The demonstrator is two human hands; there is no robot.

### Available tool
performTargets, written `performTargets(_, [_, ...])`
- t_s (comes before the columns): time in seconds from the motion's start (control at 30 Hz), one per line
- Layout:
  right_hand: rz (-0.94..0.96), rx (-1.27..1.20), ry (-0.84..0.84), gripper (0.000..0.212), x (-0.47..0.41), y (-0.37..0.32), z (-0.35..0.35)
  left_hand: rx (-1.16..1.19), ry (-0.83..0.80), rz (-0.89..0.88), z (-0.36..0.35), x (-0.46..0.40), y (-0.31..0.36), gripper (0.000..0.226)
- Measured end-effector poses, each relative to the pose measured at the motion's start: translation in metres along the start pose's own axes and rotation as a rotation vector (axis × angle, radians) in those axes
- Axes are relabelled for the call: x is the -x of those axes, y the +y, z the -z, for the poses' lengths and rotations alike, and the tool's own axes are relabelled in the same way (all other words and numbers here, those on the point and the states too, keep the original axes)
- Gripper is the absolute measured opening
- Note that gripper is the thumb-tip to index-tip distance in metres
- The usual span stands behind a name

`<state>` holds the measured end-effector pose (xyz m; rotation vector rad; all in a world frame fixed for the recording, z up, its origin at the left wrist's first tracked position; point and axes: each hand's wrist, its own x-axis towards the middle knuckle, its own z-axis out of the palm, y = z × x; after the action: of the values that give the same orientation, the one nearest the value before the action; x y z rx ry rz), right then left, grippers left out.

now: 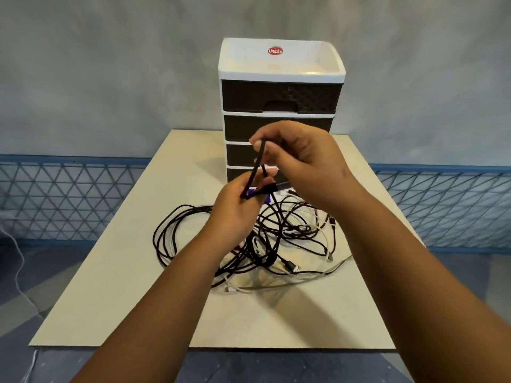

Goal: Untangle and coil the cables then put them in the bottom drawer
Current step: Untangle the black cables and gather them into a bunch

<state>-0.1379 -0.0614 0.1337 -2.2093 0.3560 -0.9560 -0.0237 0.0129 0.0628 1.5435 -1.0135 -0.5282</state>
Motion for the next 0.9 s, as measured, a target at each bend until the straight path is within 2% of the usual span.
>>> performTargets(0.1, [-0.002,-0.161,0.101,0.027,0.004,0.012,-0.007,0.048,0.066,-0.094,0.000,-0.006,0.004,0.033])
performTargets(0.17, [-0.135,-0.221,0.147,0.030,0.015,0.032,-0.015,0.037,0.059,-0.177,0.009,-0.005,0.004,0.033])
performTargets(0.23, [-0.333,-0.215,0.092,0.024,0.031,0.055,-0.026,0.008,0.050,-0.201,0.018,-0.007,0.002,0.037])
performTargets(0.3, [-0.497,-0.251,-0.012,0.029,0.048,0.072,-0.036,0.088,0.094,-0.122,0.022,-0.014,0.001,0.033])
performTargets(0.33, [-0.526,-0.208,-0.060,0.027,0.054,0.081,-0.040,0.168,0.134,-0.058,0.023,-0.017,0.004,0.029])
performTargets(0.4, [-0.506,0.054,-0.169,0.018,0.062,0.095,-0.045,0.264,0.196,0.016,0.028,-0.022,0.008,0.027])
performTargets(0.47, [-0.487,0.292,-0.225,0.017,0.064,0.105,-0.050,0.310,0.191,-0.025,0.036,-0.021,0.015,0.024])
performTargets(0.63, [-0.529,0.448,-0.168,0.021,0.072,0.121,-0.057,0.409,0.193,-0.161,0.050,-0.016,0.032,0.024])
performTargets(0.77, [-0.497,0.536,-0.099,0.022,0.070,0.121,-0.056,0.429,0.235,-0.166,0.059,-0.014,0.030,0.025])
performTargets(0.83, [-0.508,0.499,-0.021,0.021,0.061,0.110,-0.050,0.410,0.270,-0.143,0.064,-0.014,0.024,0.026])
performTargets(0.9, [-0.598,0.255,0.111,0.016,0.052,0.099,-0.044,0.387,0.280,-0.123,0.067,-0.013,0.016,0.026])
